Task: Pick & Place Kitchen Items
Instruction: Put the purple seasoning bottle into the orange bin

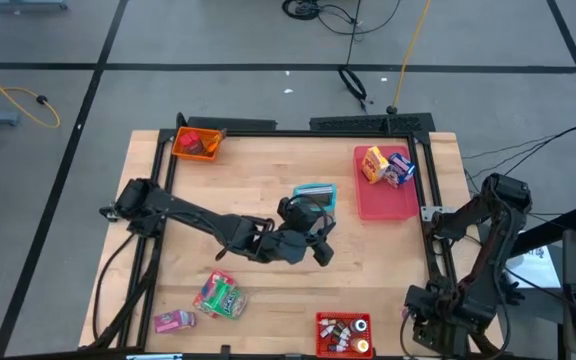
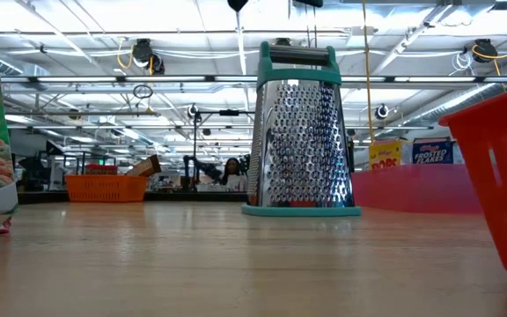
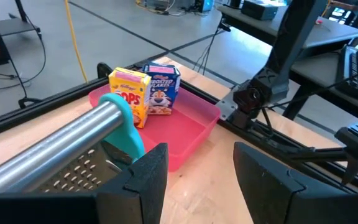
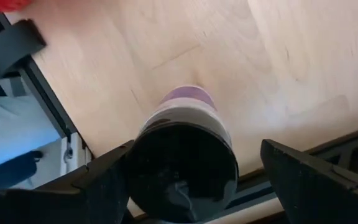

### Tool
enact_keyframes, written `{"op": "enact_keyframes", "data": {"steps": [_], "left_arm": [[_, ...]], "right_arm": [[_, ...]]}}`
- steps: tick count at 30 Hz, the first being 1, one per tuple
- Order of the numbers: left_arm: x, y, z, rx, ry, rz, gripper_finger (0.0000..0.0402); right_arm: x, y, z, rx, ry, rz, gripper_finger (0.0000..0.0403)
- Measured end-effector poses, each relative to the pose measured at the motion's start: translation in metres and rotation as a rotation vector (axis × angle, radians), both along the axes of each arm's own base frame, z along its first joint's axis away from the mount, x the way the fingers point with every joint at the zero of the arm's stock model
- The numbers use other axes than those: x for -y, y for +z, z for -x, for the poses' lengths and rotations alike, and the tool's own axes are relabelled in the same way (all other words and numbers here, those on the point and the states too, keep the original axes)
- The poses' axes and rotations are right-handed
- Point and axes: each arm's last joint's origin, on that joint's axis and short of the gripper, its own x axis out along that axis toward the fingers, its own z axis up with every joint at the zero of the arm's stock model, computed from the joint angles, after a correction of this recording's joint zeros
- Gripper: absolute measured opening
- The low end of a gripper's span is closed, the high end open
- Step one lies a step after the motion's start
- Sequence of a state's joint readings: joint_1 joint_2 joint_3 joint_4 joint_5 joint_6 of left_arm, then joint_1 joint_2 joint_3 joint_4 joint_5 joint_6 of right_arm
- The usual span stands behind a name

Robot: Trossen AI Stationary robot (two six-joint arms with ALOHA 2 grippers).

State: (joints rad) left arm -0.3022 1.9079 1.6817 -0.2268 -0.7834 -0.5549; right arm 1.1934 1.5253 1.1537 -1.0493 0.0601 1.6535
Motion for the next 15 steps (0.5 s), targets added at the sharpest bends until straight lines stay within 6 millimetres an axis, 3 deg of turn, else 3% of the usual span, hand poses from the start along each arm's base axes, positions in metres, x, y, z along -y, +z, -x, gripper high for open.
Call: {"op": "enact_keyframes", "data": {"steps": [8,15], "left_arm": [[-0.007,0.0,-0.002,0.0,0.017,0.0,0.0184],[-0.012,0.0,-0.003,0.0,0.029,0.0,0.0184]], "right_arm": [[0.005,-0.011,0.001,0.011,0.05,0.04,0.0332],[0.004,-0.012,-0.003,0.015,-0.026,0.009,0.0332]]}}
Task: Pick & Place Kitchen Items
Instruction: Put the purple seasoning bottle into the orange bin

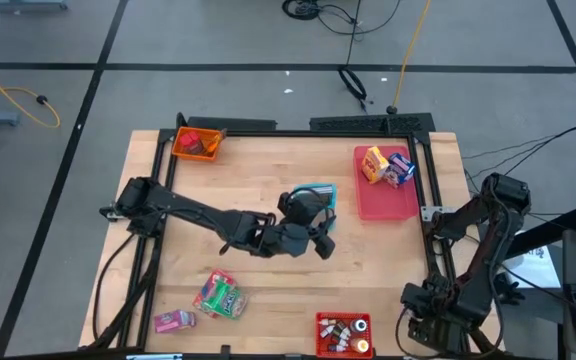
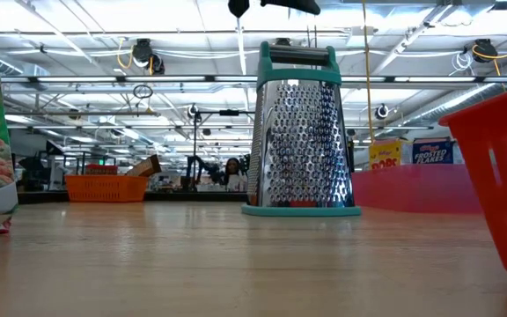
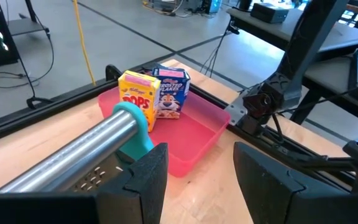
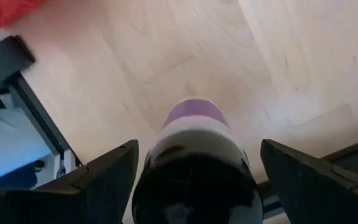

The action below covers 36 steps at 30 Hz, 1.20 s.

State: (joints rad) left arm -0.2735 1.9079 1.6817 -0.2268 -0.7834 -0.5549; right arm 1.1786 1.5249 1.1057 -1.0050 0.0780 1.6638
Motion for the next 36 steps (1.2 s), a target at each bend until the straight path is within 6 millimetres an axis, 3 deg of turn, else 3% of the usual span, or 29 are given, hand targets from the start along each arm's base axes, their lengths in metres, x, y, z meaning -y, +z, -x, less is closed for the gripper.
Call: {"op": "enact_keyframes", "data": {"steps": [13,17,24,36], "left_arm": [[-0.0004,0.0,-0.0001,0.0,0.001,0.0,0.0184],[-0.0006,0.0,-0.0001,0.0,0.001,0.0,0.0184],[-0.0006,0.0,-0.0001,0.0,0.001,0.0,0.0184],[-0.0006,0.0,-0.0001,0.0,0.001,0.0,0.0184]], "right_arm": [[0.0004,0.0,0.0022,0.001,0.054,0.017,0.0327],[0.0001,0.0,0.002,0.002,0.04,0.013,0.0299],[0.0004,0.0,0.0022,0.001,0.041,0.016,0.0206],[0.0031,0.0002,-0.0029,0.017,0.063,0.032,0.0205]]}}
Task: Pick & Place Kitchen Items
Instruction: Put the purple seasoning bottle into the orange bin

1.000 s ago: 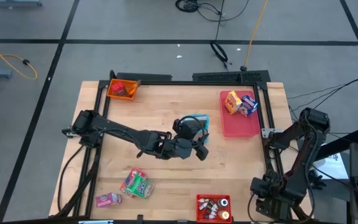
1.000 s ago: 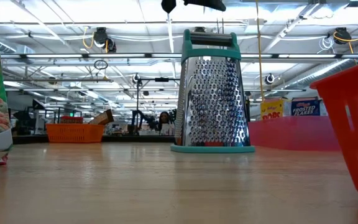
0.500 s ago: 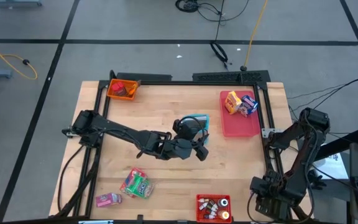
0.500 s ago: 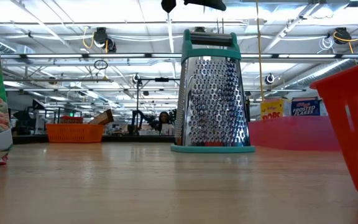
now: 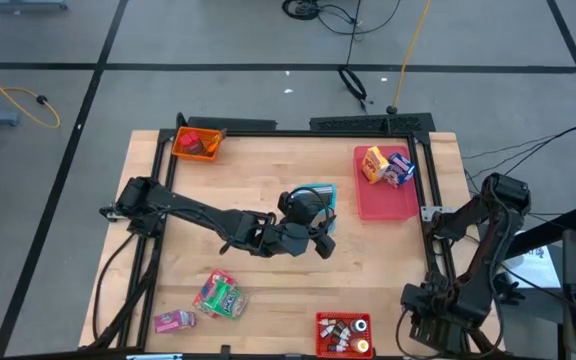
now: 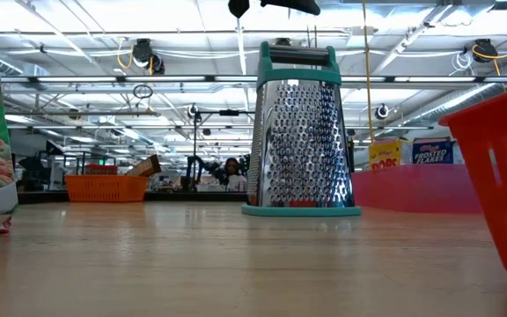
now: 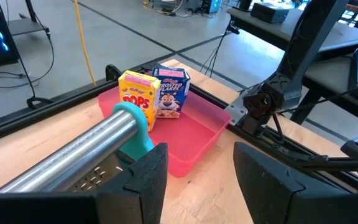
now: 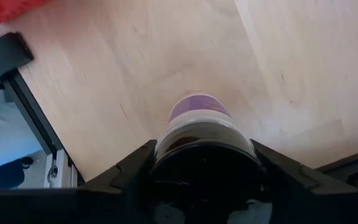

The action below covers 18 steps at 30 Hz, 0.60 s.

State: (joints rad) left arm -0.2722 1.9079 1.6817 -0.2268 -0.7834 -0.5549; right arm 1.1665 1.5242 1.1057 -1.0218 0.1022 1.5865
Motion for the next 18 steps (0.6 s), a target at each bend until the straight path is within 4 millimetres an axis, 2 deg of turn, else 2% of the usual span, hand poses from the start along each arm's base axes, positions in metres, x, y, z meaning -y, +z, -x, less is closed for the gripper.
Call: {"op": "enact_keyframes", "data": {"steps": [7,18], "left_arm": [[0.0,0.0,0.0,0.0,0.0,0.0,0.0184],[0.0,0.0,0.0,0.0,0.0,0.0,0.0184]], "right_arm": [[0.014,0.008,-0.02,0.066,0.041,0.016,0.0205],[0.05,0.043,-0.039,0.322,0.051,0.058,0.0205]]}}
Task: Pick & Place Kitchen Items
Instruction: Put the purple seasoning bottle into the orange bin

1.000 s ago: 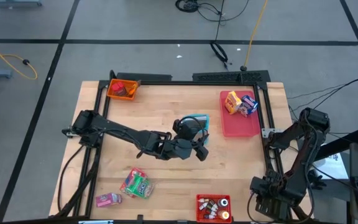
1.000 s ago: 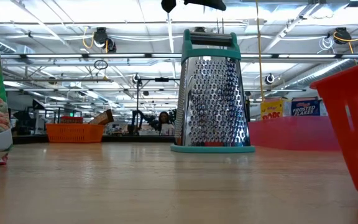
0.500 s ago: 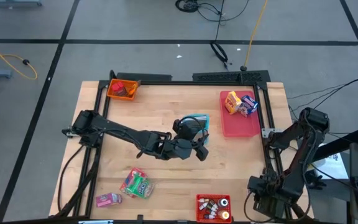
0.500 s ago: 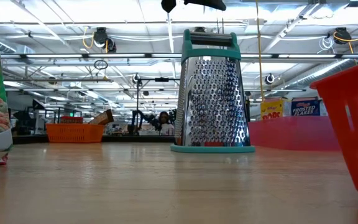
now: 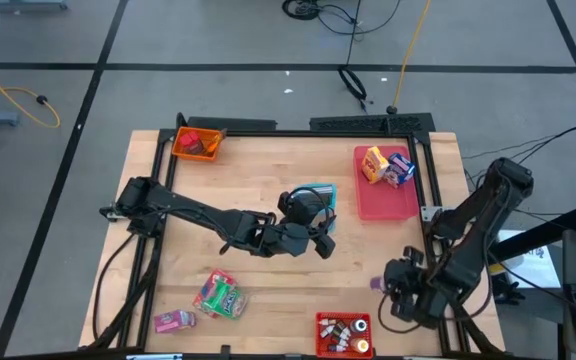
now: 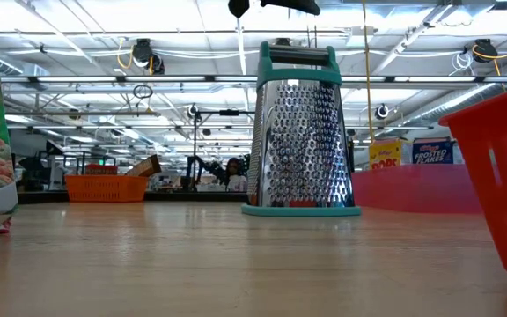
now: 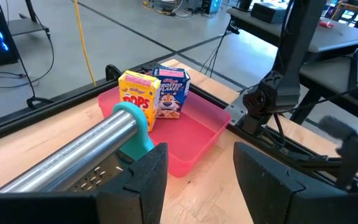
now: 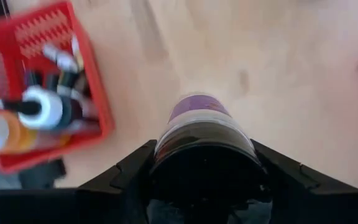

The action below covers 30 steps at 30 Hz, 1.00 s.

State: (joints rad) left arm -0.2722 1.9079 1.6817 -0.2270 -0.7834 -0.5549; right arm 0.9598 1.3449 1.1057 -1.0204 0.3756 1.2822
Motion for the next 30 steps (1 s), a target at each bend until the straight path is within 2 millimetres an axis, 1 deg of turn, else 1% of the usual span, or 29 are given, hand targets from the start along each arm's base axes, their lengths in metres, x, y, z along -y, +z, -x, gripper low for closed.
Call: {"op": "enact_keyframes", "data": {"steps": [6,12,16,21,23,27,30], "left_arm": [[0.0,0.0,0.0,0.006,-0.007,0.024,0.0184],[0.003,-0.002,-0.001,-0.023,-0.122,0.055,0.0184],[0.008,-0.003,-0.002,-0.061,-0.274,0.093,0.0184],[0.016,-0.004,-0.002,-0.125,-0.596,0.087,0.0184],[0.019,-0.006,-0.002,-0.14,-0.683,0.092,0.0184],[0.021,-0.008,-0.003,-0.147,-0.747,0.11,0.0184],[0.021,-0.007,-0.003,-0.143,-0.771,0.121,0.0184]], "right_arm": [[0.014,0.017,-0.002,0.153,0.012,0.032,0.0205],[0.021,0.032,-0.006,0.313,0.003,0.053,0.0205],[0.021,0.038,-0.013,0.377,0.047,0.051,0.0205],[0.021,0.047,-0.024,0.459,0.1,0.035,0.0205],[0.02,0.05,-0.029,0.499,0.124,0.034,0.0205],[0.021,0.057,-0.039,0.569,0.169,0.055,0.0205],[0.024,0.06,-0.045,0.601,0.171,0.065,0.0205]]}}
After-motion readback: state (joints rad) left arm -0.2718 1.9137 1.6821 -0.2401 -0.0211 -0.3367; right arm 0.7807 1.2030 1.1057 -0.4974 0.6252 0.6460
